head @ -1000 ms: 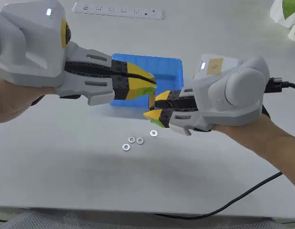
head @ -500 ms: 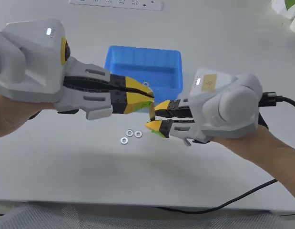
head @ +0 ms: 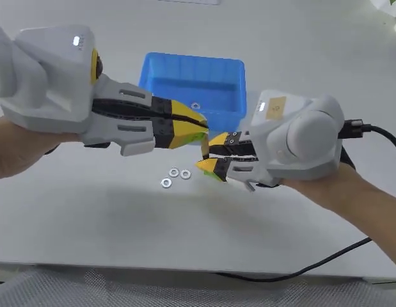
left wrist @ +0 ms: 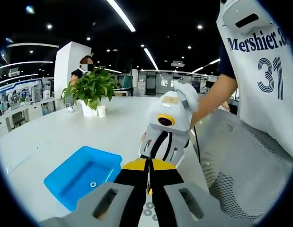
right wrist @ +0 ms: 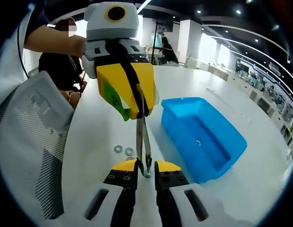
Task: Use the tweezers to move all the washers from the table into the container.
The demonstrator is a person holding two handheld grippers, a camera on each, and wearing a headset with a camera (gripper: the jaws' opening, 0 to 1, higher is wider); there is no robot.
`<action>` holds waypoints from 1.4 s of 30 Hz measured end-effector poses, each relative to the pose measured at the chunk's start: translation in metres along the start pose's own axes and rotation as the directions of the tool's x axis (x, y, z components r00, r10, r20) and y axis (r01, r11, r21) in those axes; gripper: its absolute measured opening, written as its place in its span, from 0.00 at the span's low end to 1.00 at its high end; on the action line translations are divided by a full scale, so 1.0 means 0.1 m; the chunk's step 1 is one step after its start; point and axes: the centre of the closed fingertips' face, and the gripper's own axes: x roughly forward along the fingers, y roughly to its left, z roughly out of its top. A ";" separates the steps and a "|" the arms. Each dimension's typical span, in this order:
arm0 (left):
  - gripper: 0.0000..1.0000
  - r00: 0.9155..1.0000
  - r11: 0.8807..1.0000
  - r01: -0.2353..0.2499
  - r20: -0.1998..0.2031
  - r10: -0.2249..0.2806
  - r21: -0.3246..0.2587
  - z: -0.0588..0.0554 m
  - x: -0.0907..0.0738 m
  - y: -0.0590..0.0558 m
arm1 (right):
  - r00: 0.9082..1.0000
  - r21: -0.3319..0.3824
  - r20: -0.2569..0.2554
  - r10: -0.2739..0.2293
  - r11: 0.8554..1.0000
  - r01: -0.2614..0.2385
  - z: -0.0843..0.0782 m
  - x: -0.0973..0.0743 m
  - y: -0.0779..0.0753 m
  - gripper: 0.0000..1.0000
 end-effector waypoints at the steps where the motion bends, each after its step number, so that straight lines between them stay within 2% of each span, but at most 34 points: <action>1: 0.04 1.000 1.000 -0.001 -0.002 0.001 0.000 0.00 0.00 0.00 | 1.000 0.003 0.001 0.001 1.000 -0.001 0.00 0.00 0.00 0.15; 23: 0.04 1.000 1.000 0.022 -0.021 -0.022 0.001 -0.09 -0.02 0.00 | 1.000 0.020 -0.013 0.019 1.000 -0.019 -0.07 0.03 0.05 0.15; 28: 0.04 0.999 1.000 0.023 -0.027 -0.023 0.009 -0.11 -0.05 0.00 | 0.999 0.022 -0.017 0.042 0.999 -0.042 -0.08 0.02 0.09 0.11; 42: 0.04 0.998 0.998 0.039 -0.058 -0.037 0.040 -0.13 -0.09 0.01 | 0.999 -0.013 -0.027 0.045 0.999 -0.045 -0.07 0.01 0.10 0.10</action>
